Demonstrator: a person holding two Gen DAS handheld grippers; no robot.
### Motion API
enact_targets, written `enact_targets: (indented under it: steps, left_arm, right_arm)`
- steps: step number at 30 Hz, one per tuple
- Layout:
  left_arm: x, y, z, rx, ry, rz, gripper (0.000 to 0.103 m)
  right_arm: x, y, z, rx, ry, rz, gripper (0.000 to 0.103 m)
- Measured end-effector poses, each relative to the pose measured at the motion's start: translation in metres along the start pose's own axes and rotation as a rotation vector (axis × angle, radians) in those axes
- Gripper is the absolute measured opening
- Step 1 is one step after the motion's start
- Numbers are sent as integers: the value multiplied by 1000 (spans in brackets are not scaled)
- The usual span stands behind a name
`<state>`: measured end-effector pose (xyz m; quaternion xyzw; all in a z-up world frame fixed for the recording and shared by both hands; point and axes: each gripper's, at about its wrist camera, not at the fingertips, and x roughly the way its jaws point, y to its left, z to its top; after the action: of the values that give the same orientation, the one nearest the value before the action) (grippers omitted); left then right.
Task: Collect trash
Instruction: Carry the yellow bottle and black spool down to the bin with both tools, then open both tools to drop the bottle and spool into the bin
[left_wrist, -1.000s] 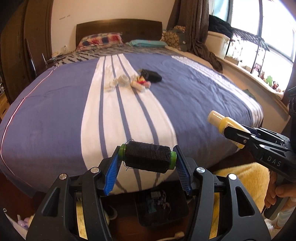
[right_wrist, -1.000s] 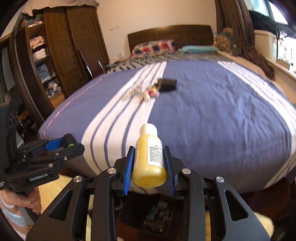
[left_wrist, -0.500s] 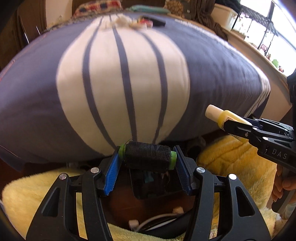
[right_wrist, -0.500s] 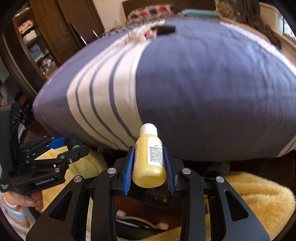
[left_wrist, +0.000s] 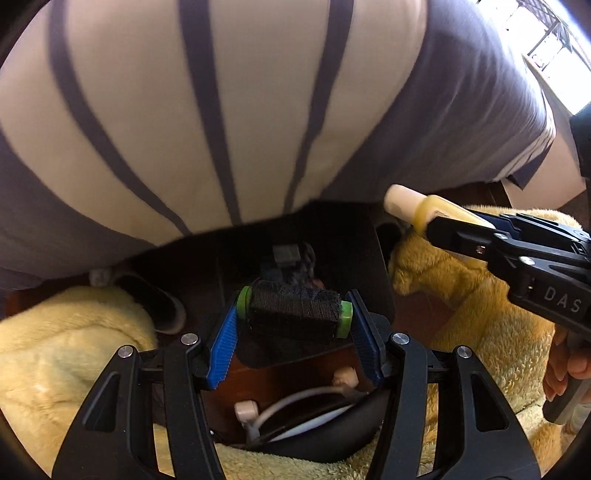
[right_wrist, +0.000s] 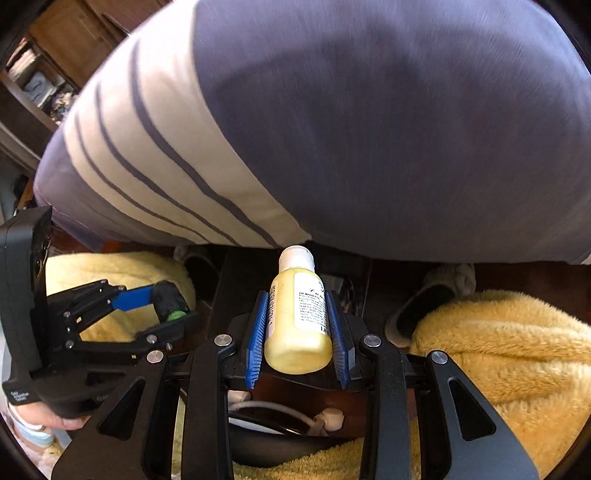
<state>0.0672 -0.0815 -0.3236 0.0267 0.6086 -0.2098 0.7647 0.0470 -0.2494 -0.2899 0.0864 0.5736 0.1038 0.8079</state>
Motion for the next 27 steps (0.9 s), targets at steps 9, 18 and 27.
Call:
enact_targets:
  steps: [9, 18, 27]
  left_arm:
    - [17, 5, -1, 4, 60, -23, 53]
    - [3, 0, 1, 19, 18, 6, 75]
    - [-52, -1, 3, 25, -116, 72, 89]
  right_arm:
    - [28, -5, 9, 43, 64, 15, 33]
    - [10, -8, 20, 58, 5, 11, 36]
    - [-42, -8, 23, 36, -141, -44, 71]
